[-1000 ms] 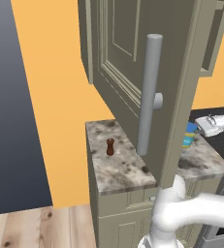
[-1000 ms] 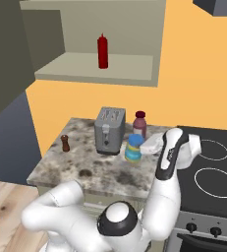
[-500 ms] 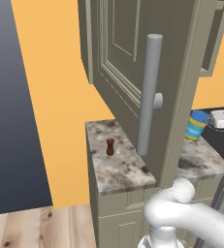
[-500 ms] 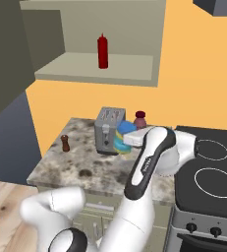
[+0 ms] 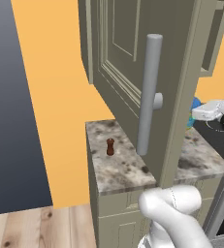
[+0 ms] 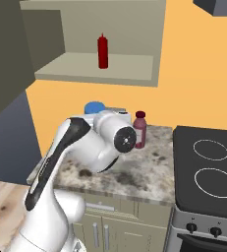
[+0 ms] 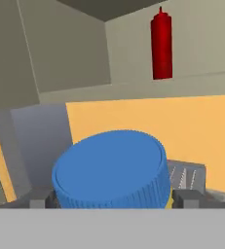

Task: There are various items on the counter. Only move the condiments/shakers into the cabinet.

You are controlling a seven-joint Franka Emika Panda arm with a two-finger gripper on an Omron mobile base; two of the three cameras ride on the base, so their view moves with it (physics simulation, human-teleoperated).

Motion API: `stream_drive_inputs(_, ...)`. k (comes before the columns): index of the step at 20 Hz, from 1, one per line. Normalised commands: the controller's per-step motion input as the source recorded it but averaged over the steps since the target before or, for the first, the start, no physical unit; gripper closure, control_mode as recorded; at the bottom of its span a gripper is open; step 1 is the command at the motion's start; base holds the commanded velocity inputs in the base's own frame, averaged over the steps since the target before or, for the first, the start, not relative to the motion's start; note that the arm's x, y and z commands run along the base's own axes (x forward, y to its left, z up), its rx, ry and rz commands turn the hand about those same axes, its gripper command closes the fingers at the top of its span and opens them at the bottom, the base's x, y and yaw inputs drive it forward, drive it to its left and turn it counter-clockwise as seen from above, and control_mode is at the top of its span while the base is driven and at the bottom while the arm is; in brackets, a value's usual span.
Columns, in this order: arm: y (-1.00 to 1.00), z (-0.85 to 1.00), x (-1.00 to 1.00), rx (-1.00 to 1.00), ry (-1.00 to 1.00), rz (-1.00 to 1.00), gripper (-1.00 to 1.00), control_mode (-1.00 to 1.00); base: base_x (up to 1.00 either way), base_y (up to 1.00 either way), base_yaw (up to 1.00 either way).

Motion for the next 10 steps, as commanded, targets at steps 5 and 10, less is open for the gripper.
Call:
stream_drive_inputs(5,0.09,1.0,-0.09,-0.09,0.17,-0.42,1.0,-1.0,0.0,0.0,0.0)
stream_drive_inputs(10,0.1,1.0,-0.04,0.0,0.22,-0.35,1.0,-1.0,0.0,0.0,0.0)
